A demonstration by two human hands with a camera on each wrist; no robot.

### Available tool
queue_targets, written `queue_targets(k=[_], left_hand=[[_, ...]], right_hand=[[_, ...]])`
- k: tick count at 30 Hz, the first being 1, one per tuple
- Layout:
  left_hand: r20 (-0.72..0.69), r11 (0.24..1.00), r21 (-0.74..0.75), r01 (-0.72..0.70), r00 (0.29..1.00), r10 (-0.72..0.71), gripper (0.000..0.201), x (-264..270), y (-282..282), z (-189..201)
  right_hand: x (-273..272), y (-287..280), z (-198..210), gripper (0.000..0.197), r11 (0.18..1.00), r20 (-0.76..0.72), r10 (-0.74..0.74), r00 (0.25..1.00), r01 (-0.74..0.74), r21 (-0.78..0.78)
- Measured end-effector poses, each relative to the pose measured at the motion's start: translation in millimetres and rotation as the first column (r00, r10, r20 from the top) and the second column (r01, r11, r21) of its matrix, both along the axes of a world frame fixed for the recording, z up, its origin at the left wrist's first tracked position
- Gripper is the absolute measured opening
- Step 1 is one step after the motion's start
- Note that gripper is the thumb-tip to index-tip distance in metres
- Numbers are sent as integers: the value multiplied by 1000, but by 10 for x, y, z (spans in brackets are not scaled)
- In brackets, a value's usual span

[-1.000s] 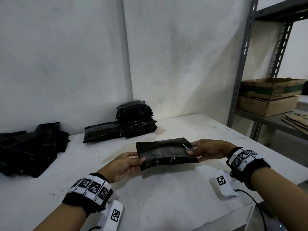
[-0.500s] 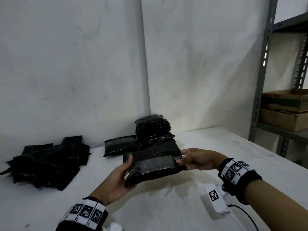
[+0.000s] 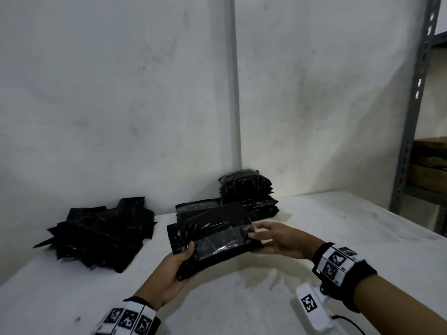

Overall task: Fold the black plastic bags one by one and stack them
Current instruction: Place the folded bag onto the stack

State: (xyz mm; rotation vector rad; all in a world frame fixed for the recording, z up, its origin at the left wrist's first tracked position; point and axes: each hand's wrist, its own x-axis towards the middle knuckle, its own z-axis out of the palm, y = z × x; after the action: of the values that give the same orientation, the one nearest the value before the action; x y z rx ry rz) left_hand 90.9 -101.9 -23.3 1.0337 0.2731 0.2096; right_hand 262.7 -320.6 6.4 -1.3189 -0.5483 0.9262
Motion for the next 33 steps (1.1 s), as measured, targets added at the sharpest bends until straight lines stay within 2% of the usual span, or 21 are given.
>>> queue_targets(k=[2, 4, 7, 11, 15, 19, 22, 25, 29, 31, 33], left_hand=[[17, 999, -17, -33, 999, 33, 41, 0, 70, -26], [15, 998, -34, -49, 999, 49, 48, -9, 144, -56], [26, 996, -40, -83, 996, 84, 48, -30, 189, -73], [48, 992, -48, -120, 991, 122, 50, -30, 213, -82], [31, 991, -33, -127, 991, 128, 51, -24, 238, -105], [38, 992, -36, -124, 991, 125, 41, 4, 235, -107], [25, 991, -13, -135, 991, 135, 45, 14, 262, -126], [15, 992, -19, -127, 992, 127, 55, 15, 277, -138], [30, 989, -35, -143, 989, 144, 54, 5, 251, -98], [35, 990, -32, -138, 990, 139, 48, -9, 234, -76], [35, 993, -21, -117, 992, 117, 45, -31, 227, -55]], right_hand=[[-49, 96, -30, 38, 993, 43, -117, 992, 118, -6], [-79, 202, -77, 46, 959, 63, -282, 957, 279, 54], [-131, 344, -142, 39, 887, 195, -458, 867, 433, 158], [-178, 437, -167, 27, 857, 284, -512, 811, 462, 228], [-191, 465, -207, 19, 860, 279, -505, 817, 450, 239], [-202, 480, -226, 40, 798, 306, -601, 739, 537, 272], [-208, 500, -235, 34, 790, 349, -613, 708, 543, 285], [-216, 511, -234, 24, 805, 369, -593, 715, 518, 290], [-222, 509, -227, 20, 819, 376, -573, 728, 504, 273], [-211, 509, -211, 21, 849, 310, -529, 790, 484, 213], [-209, 500, -178, 21, 902, 127, -429, 894, 416, 118]])
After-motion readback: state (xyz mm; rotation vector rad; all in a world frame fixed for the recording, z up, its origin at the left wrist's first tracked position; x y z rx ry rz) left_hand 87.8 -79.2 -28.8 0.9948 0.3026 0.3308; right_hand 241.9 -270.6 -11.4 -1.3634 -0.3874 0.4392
